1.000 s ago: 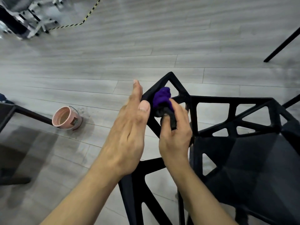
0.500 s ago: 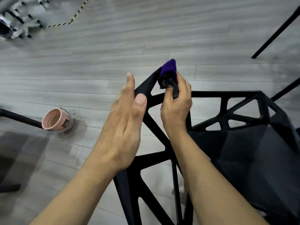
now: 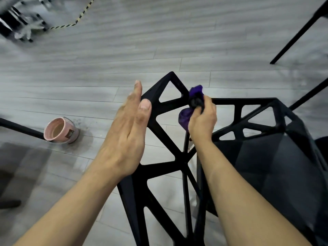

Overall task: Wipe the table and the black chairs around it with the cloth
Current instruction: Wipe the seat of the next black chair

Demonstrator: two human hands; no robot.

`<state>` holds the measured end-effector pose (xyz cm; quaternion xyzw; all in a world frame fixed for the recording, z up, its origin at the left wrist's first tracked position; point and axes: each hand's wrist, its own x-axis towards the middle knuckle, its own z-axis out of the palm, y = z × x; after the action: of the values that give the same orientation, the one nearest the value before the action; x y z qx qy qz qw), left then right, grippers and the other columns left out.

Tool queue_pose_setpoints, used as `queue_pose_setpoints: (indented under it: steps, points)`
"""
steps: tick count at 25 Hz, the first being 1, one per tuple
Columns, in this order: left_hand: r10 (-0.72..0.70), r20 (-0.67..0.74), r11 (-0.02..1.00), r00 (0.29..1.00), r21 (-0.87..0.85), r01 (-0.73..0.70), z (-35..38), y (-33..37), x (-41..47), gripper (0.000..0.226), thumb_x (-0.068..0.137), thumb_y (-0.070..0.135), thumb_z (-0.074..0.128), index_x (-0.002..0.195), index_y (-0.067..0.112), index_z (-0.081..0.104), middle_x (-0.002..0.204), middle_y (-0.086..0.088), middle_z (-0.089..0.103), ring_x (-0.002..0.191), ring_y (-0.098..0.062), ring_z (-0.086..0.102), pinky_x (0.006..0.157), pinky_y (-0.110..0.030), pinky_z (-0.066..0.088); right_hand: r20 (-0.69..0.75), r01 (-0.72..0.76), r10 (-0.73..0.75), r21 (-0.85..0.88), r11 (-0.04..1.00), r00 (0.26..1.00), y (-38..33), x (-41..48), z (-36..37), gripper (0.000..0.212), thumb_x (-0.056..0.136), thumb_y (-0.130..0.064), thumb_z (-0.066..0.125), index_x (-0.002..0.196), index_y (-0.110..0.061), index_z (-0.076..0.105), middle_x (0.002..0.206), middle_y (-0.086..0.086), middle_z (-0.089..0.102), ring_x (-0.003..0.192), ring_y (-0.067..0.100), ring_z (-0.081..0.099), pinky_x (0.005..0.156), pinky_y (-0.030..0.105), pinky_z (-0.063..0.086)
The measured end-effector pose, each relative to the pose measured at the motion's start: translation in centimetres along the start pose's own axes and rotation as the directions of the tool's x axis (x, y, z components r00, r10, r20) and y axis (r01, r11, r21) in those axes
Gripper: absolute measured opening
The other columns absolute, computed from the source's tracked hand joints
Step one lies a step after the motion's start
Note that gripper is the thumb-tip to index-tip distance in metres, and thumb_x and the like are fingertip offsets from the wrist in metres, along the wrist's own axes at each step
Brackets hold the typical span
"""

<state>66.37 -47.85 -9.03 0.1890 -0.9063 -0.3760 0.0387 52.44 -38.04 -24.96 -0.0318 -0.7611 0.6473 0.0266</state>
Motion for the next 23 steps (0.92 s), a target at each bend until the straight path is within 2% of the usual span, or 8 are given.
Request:
queue_pose_setpoints:
  steps: [2, 3, 7, 10, 13, 18, 20, 23]
  points:
    - [0.003, -0.005, 1.0, 1.0, 0.0, -0.003, 0.2, 0.1, -0.1, 0.072, 0.097, 0.065, 0.013, 0.162, 0.035, 0.008, 0.166, 0.027, 0.008, 0.147, 0.018, 0.003, 0.127, -0.023, 0.004, -0.014, -0.144, 0.144, -0.001, 0.99, 0.989, 1.0, -0.4, 0.0, 0.042, 0.097, -0.002, 0.045, 0.134, -0.017, 0.058, 0.118, -0.001, 0.055, 0.109, 0.012, 0.058, 0.085, 0.006, 0.035]
    - [0.003, -0.01, 1.0, 1.0, -0.012, -0.003, 0.1, 0.1, 0.1, 0.07, 0.099, 0.063, 0.013, 0.162, 0.034, 0.009, 0.166, 0.026, 0.009, 0.147, 0.017, 0.003, 0.127, -0.023, 0.004, 0.03, -0.128, 0.127, 0.013, 0.992, 0.991, 0.8, -1.1, 0.1, 0.041, 0.097, -0.004, 0.046, 0.134, -0.02, 0.059, 0.12, -0.002, 0.056, 0.11, 0.008, 0.058, 0.087, 0.005, 0.035]
    - [0.003, -0.024, 1.0, 1.0, -0.022, -0.004, 0.0, 0.0, 0.1, 0.061, 0.105, 0.055, 0.013, 0.161, 0.032, 0.016, 0.167, 0.021, 0.011, 0.151, 0.01, 0.005, 0.124, -0.021, 0.004, 0.138, -0.017, -0.015, 0.227, 0.974, 0.99, -2.3, -7.1, 0.2, 0.037, 0.098, -0.005, 0.052, 0.129, -0.022, 0.061, 0.12, -0.005, 0.061, 0.112, 0.0, 0.058, 0.099, 0.02, 0.046]
    - [-0.011, -0.026, 0.999, 1.0, -0.043, 0.01, 0.1, 0.2, 0.1, 0.068, 0.101, 0.059, 0.014, 0.161, 0.029, 0.019, 0.166, 0.02, 0.017, 0.15, 0.011, 0.01, 0.126, -0.023, 0.006, 0.112, 0.191, -0.244, 0.352, 0.916, 0.963, -4.8, -9.8, 0.5, 0.046, 0.091, 0.013, 0.051, 0.129, -0.01, 0.063, 0.122, 0.004, 0.059, 0.116, 0.019, 0.061, 0.102, 0.038, 0.049]
    - [-0.009, -0.045, 0.996, 0.999, -0.083, 0.005, 0.1, -0.4, 0.7, 0.076, 0.096, 0.066, 0.015, 0.162, 0.028, 0.018, 0.166, 0.017, 0.021, 0.149, 0.01, 0.016, 0.128, -0.03, 0.009, 0.117, 0.353, -0.386, 0.232, 0.907, 0.915, -3.8, -12.6, 0.4, 0.051, 0.085, 0.021, 0.05, 0.128, -0.003, 0.063, 0.129, 0.012, 0.058, 0.125, 0.021, 0.054, 0.108, 0.036, 0.045]
    - [0.0, -0.042, 1.0, 0.999, -0.006, 0.0, 0.1, -0.1, 0.2, 0.068, 0.101, 0.064, 0.013, 0.161, 0.033, 0.016, 0.167, 0.02, 0.017, 0.151, 0.008, 0.012, 0.127, -0.029, 0.007, 0.291, 0.119, -0.128, 0.049, 0.992, 0.948, 5.8, -15.0, -5.2, 0.048, 0.091, 0.014, 0.052, 0.125, -0.017, 0.064, 0.126, 0.0, 0.058, 0.122, 0.016, 0.056, 0.106, 0.039, 0.045]
    - [0.029, -0.042, 0.992, 0.999, 0.123, -0.023, 0.4, 0.3, 0.0, 0.065, 0.105, 0.06, 0.014, 0.162, 0.029, 0.017, 0.169, 0.014, 0.016, 0.153, 0.005, 0.009, 0.125, -0.023, 0.003, 0.317, 0.012, 0.002, -0.041, 0.999, 0.948, 7.8, -16.0, -7.4, 0.045, 0.094, 0.005, 0.054, 0.125, -0.027, 0.063, 0.12, -0.008, 0.059, 0.116, 0.007, 0.058, 0.101, 0.037, 0.047]
    - [0.084, -0.011, 0.93, 0.996, 0.361, -0.074, 0.7, 0.4, 0.1, 0.07, 0.103, 0.06, 0.014, 0.163, 0.024, 0.013, 0.171, 0.007, 0.008, 0.155, 0.0, 0.001, 0.118, -0.009, -0.005, 0.308, -0.122, 0.14, -0.078, 0.989, 0.941, 8.7, -17.9, -8.4, 0.038, 0.096, -0.012, 0.061, 0.13, -0.028, 0.062, 0.12, -0.016, 0.057, 0.116, 0.004, 0.056, 0.102, 0.034, 0.048]
